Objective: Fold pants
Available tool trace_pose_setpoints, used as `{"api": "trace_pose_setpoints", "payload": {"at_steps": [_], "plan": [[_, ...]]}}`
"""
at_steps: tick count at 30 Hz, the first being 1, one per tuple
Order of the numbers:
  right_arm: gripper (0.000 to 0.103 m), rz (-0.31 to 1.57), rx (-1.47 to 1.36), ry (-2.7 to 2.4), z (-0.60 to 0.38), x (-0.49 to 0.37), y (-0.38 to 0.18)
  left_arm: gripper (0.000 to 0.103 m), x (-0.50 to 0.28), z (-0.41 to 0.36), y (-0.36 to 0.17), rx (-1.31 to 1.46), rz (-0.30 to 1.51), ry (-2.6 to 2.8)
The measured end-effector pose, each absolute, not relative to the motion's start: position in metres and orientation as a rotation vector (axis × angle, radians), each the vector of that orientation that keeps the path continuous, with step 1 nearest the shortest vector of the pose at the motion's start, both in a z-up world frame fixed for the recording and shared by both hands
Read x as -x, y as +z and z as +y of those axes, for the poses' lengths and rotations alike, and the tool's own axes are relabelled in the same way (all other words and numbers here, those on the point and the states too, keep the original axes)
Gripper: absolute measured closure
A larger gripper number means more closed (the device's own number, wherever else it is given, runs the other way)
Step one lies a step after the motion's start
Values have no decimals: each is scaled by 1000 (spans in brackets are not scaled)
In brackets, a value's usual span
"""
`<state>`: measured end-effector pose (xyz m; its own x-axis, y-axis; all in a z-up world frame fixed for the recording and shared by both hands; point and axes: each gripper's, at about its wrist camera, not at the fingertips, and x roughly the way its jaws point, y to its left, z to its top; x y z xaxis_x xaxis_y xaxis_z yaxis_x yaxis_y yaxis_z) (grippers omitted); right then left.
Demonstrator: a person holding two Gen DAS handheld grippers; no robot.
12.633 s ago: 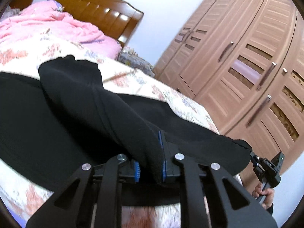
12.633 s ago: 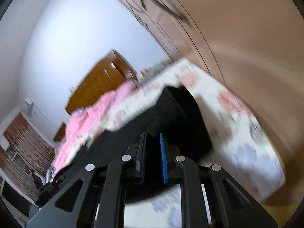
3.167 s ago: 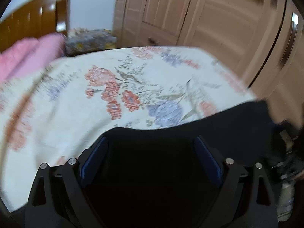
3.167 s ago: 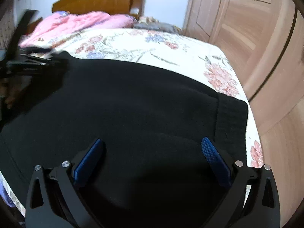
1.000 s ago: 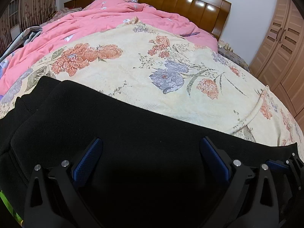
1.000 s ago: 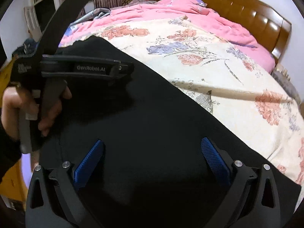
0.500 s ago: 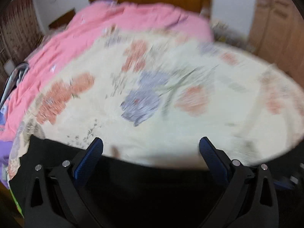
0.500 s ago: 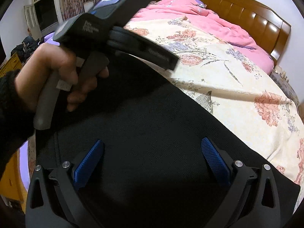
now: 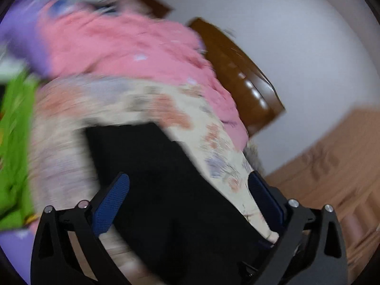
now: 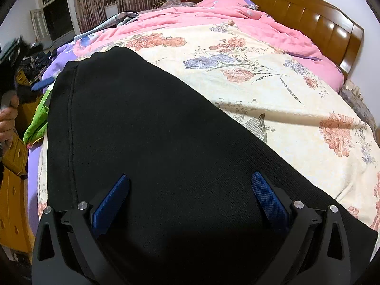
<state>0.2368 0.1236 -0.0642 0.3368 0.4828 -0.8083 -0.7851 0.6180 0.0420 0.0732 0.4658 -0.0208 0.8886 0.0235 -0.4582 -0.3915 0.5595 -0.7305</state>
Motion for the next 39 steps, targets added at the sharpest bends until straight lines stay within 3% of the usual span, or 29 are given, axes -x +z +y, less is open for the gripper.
{"api": "trace_pose_setpoints", "payload": {"at_steps": [6, 13, 29, 31, 33, 35, 37, 39], "plan": [[4, 893, 395, 850, 124, -236, -65, 11, -49, 493, -30, 982, 415, 253], [4, 892, 400, 847, 126, -235, -66, 25, -95, 506, -48, 1032, 499, 286], [4, 893, 396, 848, 127, -234, -66, 29, -80, 514, -65, 1115, 467, 312], [4, 893, 396, 848, 127, -234, -66, 41, -87, 518, -62, 1108, 476, 297], [4, 893, 395, 848, 127, -234, -66, 42, -94, 525, -65, 1126, 481, 286], [4, 893, 393, 850, 126, -234, -66, 52, -98, 530, -71, 1149, 485, 284], [4, 894, 389, 852, 126, -235, -65, 85, -96, 533, -79, 1169, 481, 298], [4, 894, 379, 857, 125, -235, -64, 91, -91, 530, -78, 1173, 445, 285]]}}
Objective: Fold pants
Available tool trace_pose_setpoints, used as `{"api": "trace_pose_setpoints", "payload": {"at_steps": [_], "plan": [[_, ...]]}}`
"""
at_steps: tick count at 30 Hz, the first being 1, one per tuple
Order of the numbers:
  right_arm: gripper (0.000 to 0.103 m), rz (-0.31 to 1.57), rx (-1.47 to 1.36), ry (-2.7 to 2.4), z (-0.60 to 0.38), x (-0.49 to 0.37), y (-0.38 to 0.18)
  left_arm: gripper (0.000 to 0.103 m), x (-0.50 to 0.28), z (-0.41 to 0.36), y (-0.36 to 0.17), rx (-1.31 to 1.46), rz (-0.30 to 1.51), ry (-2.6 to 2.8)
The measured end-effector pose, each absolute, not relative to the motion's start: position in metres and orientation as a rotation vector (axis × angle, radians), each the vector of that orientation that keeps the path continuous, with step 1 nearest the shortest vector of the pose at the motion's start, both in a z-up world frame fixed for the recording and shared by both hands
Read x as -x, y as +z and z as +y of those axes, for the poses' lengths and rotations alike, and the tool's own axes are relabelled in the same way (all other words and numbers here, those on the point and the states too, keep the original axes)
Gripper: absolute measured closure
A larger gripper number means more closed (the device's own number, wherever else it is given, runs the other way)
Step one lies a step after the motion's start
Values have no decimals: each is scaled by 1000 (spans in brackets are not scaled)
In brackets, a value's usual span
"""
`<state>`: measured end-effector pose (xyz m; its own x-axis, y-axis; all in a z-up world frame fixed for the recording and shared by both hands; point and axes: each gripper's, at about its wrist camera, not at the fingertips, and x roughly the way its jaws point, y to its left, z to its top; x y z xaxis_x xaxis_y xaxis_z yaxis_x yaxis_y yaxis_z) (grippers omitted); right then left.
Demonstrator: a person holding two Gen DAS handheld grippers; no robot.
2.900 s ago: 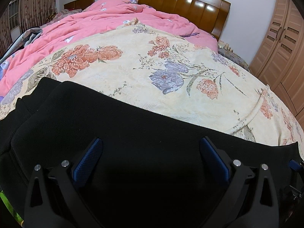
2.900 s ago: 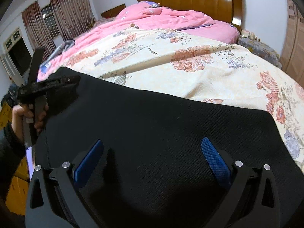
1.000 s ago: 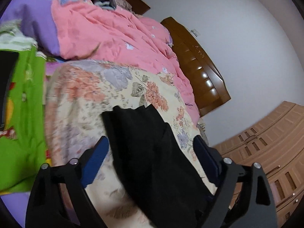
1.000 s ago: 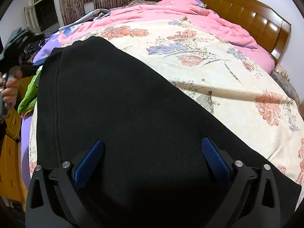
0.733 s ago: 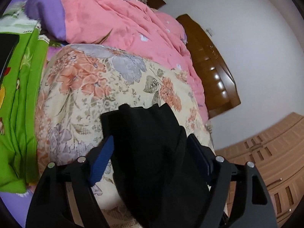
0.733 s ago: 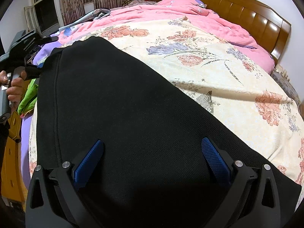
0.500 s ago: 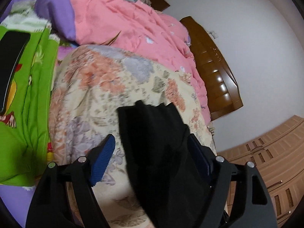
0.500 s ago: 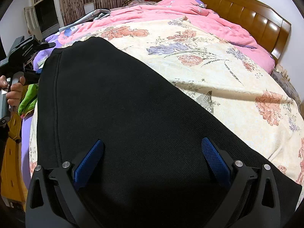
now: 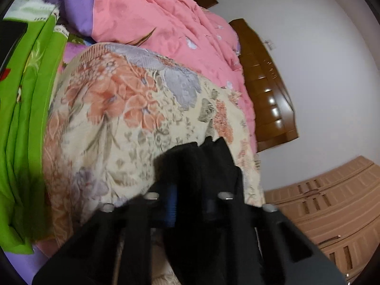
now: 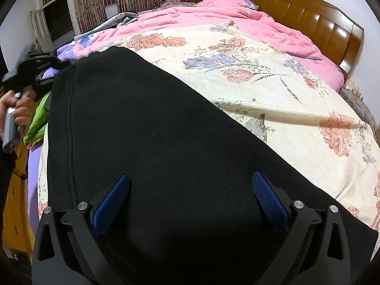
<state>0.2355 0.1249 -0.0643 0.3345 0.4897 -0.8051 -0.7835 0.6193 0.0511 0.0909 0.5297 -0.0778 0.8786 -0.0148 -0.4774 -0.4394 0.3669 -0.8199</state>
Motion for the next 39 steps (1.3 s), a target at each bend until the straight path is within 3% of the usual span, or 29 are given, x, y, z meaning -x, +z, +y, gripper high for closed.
{"api": "trace_pose_setpoints", "payload": {"at_steps": [5, 10, 13, 17, 20, 22, 27, 33, 38, 39], "plan": [[7, 851, -4, 827, 70, -261, -49, 92, -91, 461, -3, 815, 363, 270], [7, 830, -487, 808, -8, -284, -42, 92, -123, 322, 54, 293, 409, 158], [6, 842, -624, 805, -40, -278, -35, 92, -136, 236, 42, 32, 487, 56], [6, 926, -607, 784, -55, -265, -33, 89, -143, 153, -19, -193, 667, -102], [6, 989, -598, 797, -60, -258, -38, 70, -137, 129, -46, -309, 675, -107], [6, 1025, -612, 826, -60, -253, -42, 33, -128, 128, -39, -282, 674, -182], [6, 1142, -585, 970, -20, -241, -39, 9, -83, 170, 9, -175, 516, -103], [6, 1405, -458, 1003, 51, -237, -67, 6, -69, 282, -4, 168, 564, 166], [6, 1440, -418, 1031, 86, -239, -64, 6, -66, 331, -36, 508, 563, 92], [10, 1447, -427, 1030, 90, -241, -66, 7, -69, 335, -44, 553, 558, 65]]}}
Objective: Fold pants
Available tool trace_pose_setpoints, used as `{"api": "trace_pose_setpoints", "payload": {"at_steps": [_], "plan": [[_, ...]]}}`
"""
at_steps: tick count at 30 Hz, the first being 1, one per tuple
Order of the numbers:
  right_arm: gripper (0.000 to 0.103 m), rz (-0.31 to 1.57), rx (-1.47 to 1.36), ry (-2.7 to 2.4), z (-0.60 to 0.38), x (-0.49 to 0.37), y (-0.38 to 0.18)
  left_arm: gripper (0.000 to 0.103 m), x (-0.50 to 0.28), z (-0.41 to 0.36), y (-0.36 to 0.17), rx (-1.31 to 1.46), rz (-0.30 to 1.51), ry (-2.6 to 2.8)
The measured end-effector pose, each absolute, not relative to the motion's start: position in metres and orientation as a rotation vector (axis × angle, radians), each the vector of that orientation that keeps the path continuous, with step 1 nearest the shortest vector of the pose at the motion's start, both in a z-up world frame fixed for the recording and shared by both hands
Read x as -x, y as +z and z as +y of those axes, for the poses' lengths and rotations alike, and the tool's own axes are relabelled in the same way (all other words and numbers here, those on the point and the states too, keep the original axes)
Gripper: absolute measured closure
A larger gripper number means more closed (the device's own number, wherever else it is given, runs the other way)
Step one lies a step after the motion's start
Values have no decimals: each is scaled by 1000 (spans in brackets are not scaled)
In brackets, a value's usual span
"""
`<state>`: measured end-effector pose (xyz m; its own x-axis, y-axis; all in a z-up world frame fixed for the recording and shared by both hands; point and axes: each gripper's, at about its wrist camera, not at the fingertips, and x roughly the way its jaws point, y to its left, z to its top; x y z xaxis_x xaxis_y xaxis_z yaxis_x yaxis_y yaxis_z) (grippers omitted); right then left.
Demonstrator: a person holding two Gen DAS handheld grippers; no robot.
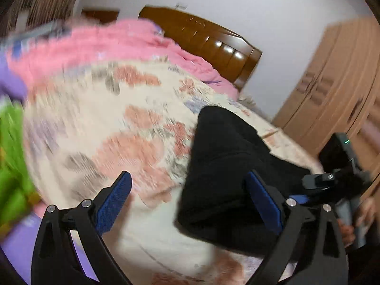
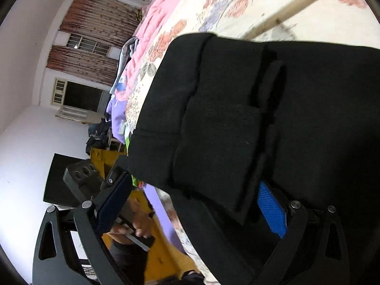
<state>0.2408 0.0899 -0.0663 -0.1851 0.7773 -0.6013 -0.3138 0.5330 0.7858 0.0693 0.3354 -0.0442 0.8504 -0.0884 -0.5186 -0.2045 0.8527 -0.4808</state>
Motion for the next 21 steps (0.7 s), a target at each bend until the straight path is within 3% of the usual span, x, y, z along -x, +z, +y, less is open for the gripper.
{"api": "trace_pose_setpoints", "payload": {"at_steps": [1, 3, 4, 5, 10, 15, 21], "plan": [[17, 1443, -438, 1013, 92, -244, -68, 6, -63, 341, -49, 590, 549, 45], [50, 1426, -427, 970, 94, -248, -71, 6, -61, 342, -54, 645, 535, 26], [57, 1413, -440, 968, 92, -248, -72, 7, -59, 343, -55, 652, 531, 25], [81, 1400, -443, 952, 89, -247, -74, 7, -57, 341, -50, 642, 526, 31], [86, 1241, -490, 997, 80, -235, -58, 6, -46, 329, -38, 491, 544, 71], [87, 1057, -410, 1063, 91, -224, -1, 6, -48, 293, -43, 220, 661, 93], [88, 836, -333, 1117, 66, -190, 70, 6, -70, 283, -48, 236, 659, 115]]}}
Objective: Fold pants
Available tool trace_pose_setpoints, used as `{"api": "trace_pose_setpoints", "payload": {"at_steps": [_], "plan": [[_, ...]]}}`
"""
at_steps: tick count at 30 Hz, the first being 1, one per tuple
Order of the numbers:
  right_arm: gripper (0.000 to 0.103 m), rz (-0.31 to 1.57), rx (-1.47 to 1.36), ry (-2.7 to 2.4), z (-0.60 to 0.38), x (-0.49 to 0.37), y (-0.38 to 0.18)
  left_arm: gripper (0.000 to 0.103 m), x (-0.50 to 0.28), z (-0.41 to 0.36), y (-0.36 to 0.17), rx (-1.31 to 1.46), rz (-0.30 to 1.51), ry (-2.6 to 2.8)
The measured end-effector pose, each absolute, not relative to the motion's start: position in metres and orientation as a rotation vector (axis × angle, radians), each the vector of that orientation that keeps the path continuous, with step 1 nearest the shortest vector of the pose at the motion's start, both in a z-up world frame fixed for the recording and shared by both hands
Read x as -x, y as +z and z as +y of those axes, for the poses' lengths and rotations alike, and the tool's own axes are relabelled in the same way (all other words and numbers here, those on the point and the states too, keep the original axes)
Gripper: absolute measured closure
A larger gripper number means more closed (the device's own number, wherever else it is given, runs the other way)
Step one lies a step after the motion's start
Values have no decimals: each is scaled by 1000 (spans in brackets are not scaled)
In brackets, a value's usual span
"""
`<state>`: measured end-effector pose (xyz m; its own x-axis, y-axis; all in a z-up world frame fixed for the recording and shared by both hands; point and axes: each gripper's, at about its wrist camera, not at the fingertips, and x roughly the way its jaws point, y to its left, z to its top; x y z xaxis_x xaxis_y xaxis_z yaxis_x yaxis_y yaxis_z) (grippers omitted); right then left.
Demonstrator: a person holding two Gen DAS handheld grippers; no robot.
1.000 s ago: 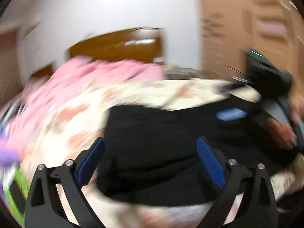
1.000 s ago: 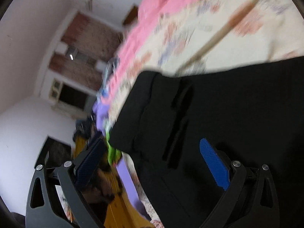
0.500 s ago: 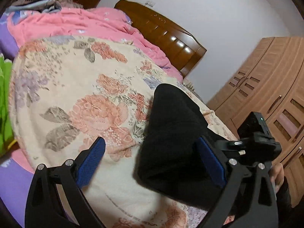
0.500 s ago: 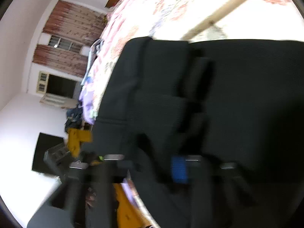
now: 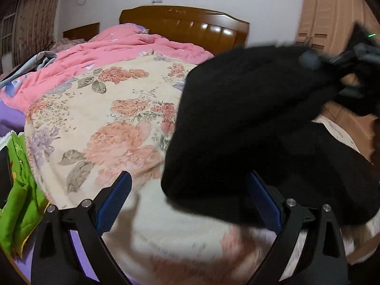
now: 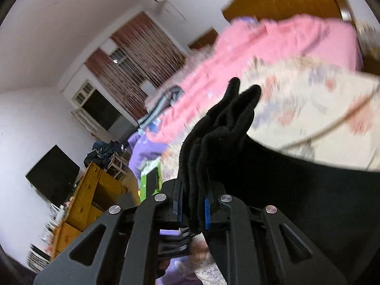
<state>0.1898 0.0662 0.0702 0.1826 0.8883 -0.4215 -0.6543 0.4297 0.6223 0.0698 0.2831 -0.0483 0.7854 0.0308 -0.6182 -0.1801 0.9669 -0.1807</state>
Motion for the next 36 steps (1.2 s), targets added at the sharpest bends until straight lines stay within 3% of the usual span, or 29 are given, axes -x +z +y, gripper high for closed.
{"api": "trace_pose_setpoints", "payload": {"at_steps": [5, 12, 16, 22, 28, 36], "plan": [[88, 764, -325, 995, -15, -158, 71, 6, -87, 276, -54, 198, 700, 145], [88, 1030, -464, 730, -86, -158, -65, 2, -95, 256, -66, 82, 740, 143], [88, 979, -471, 742, -82, -152, -57, 1, -100, 260, -70, 136, 748, 140], [88, 796, -438, 735, -100, -127, -13, 3, -95, 237, -52, -19, 711, 206], [88, 933, -534, 621, -134, -129, -81, 1, -104, 214, -60, -137, 749, 187], [88, 917, -503, 630, -130, -132, -78, 1, -105, 218, -60, -88, 760, 184]]}}
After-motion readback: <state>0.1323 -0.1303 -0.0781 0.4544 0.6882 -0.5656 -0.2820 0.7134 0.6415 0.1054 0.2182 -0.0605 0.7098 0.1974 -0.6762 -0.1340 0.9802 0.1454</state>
